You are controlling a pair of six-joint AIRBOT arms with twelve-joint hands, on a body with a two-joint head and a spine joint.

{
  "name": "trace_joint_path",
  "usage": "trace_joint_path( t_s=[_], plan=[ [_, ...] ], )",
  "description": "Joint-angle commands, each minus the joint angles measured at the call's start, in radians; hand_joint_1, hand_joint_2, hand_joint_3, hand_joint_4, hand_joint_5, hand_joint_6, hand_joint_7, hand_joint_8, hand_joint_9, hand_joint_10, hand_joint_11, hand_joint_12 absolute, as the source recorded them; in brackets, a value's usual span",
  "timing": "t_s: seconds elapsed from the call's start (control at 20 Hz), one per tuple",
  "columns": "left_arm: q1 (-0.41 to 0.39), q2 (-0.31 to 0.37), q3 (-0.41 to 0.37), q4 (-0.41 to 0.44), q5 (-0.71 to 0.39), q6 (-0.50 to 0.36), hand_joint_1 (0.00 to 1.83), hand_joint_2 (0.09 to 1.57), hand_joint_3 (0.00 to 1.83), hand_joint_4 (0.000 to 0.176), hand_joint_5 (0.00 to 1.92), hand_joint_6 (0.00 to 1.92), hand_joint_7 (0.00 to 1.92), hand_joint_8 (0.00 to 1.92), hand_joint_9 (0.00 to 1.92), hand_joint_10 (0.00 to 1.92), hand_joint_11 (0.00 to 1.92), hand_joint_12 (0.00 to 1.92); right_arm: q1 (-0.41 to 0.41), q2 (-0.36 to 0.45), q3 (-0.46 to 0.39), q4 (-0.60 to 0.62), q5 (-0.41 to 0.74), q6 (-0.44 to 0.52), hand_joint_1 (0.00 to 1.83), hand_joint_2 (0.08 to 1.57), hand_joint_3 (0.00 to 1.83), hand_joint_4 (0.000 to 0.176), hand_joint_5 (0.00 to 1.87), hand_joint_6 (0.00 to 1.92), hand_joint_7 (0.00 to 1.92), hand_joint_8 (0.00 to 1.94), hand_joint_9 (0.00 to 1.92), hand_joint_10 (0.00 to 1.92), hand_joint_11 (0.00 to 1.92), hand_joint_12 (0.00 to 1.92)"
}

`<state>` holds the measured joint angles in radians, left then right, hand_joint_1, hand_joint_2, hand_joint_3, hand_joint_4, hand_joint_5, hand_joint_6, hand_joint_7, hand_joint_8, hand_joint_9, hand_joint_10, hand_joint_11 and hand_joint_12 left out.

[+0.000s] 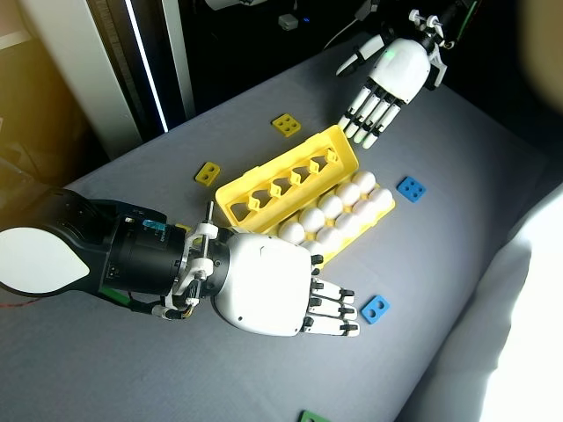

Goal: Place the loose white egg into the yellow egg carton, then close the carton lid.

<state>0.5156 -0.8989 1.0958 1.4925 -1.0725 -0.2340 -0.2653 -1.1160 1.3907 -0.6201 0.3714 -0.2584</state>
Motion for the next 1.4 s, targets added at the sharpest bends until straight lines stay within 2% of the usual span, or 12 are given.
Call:
trace_joint_path(
  t_s=[0.0, 0.5, 0.6, 0.7, 0.8, 1.0, 1.05, 1.25, 1.3, 1.35],
  plan=[
    [-0.004, 0.018, 0.004, -0.057, -0.049, -0.005, 0.00, 1.24, 0.00, 0.000, 0.22, 0.00, 0.25, 0.00, 0.21, 0.00, 0.03, 0.18, 0.002, 0.009, 0.002, 0.032, 0.090, -0.002, 1.07, 1.01, 0.00, 0.176, 1.19, 0.62, 0.28, 0.00, 0.19, 0.00, 0.00, 0.36],
    [-0.007, 0.016, 0.003, -0.056, -0.049, -0.009, 0.00, 1.24, 0.00, 0.000, 0.20, 0.00, 0.24, 0.00, 0.19, 0.00, 0.00, 0.17, 0.008, -0.029, 0.011, 0.033, 0.090, -0.076, 1.06, 1.03, 0.00, 0.176, 1.15, 0.71, 0.28, 0.00, 0.19, 0.00, 0.00, 0.28],
    [-0.007, 0.016, 0.002, -0.055, -0.049, -0.010, 0.00, 1.24, 0.00, 0.000, 0.21, 0.01, 0.25, 0.01, 0.20, 0.01, 0.01, 0.17, 0.011, -0.035, 0.015, 0.074, 0.090, -0.116, 1.06, 1.03, 0.00, 0.176, 1.14, 0.71, 0.29, 0.00, 0.20, 0.00, 0.00, 0.21],
    [-0.007, 0.016, 0.002, -0.053, -0.047, -0.010, 0.00, 1.24, 0.00, 0.000, 0.21, 0.00, 0.24, 0.00, 0.20, 0.00, 0.01, 0.18, 0.013, -0.039, 0.015, 0.077, 0.089, -0.116, 1.06, 1.03, 0.00, 0.176, 1.14, 0.72, 0.29, 0.00, 0.21, 0.00, 0.00, 0.33],
    [-0.007, 0.015, 0.002, -0.053, -0.047, -0.010, 0.00, 1.24, 0.00, 0.000, 0.21, 0.00, 0.24, 0.00, 0.20, 0.00, 0.01, 0.19, 0.013, -0.042, 0.015, 0.078, 0.089, -0.116, 1.07, 1.03, 0.00, 0.176, 1.16, 0.69, 0.31, 0.00, 0.22, 0.00, 0.00, 0.23],
    [-0.007, 0.015, 0.000, -0.052, -0.046, -0.010, 0.00, 1.24, 0.00, 0.000, 0.21, 0.00, 0.24, 0.00, 0.20, 0.00, 0.01, 0.19, 0.023, -0.051, 0.015, 0.078, 0.085, -0.116, 1.07, 1.03, 0.00, 0.176, 1.16, 0.68, 0.32, 0.00, 0.22, 0.00, 0.00, 0.24],
    [-0.007, 0.015, -0.001, -0.052, -0.046, -0.010, 0.00, 1.24, 0.00, 0.000, 0.21, 0.00, 0.26, 0.00, 0.22, 0.01, 0.02, 0.20, 0.026, -0.054, 0.015, 0.078, 0.083, -0.116, 1.06, 1.03, 0.00, 0.176, 1.16, 0.68, 0.30, 0.01, 0.19, 0.01, 0.00, 0.03],
    [-0.007, 0.015, -0.002, -0.052, -0.044, -0.010, 0.00, 1.24, 0.00, 0.000, 0.22, 0.00, 0.26, 0.00, 0.22, 0.01, 0.02, 0.21, 0.031, -0.064, 0.014, 0.078, 0.074, -0.116, 1.06, 1.03, 0.00, 0.176, 1.15, 0.70, 0.32, 0.00, 0.20, 0.01, 0.04, 0.05],
    [-0.007, 0.015, -0.002, -0.052, -0.044, -0.010, 0.00, 1.25, 0.00, 0.000, 0.23, 0.01, 0.26, 0.00, 0.22, 0.00, 0.01, 0.21, 0.031, -0.065, 0.014, 0.078, 0.073, -0.116, 1.06, 1.04, 0.00, 0.176, 1.14, 0.71, 0.32, 0.00, 0.19, 0.00, 0.01, 0.17],
    [-0.007, 0.015, -0.002, -0.052, -0.043, -0.010, 0.00, 1.25, 0.00, 0.000, 0.23, 0.01, 0.26, 0.00, 0.21, 0.00, 0.00, 0.21, 0.031, -0.065, 0.014, 0.078, 0.071, -0.116, 1.05, 1.04, 0.00, 0.176, 1.13, 0.74, 0.31, 0.00, 0.18, 0.01, 0.00, 0.13]
  ],
)
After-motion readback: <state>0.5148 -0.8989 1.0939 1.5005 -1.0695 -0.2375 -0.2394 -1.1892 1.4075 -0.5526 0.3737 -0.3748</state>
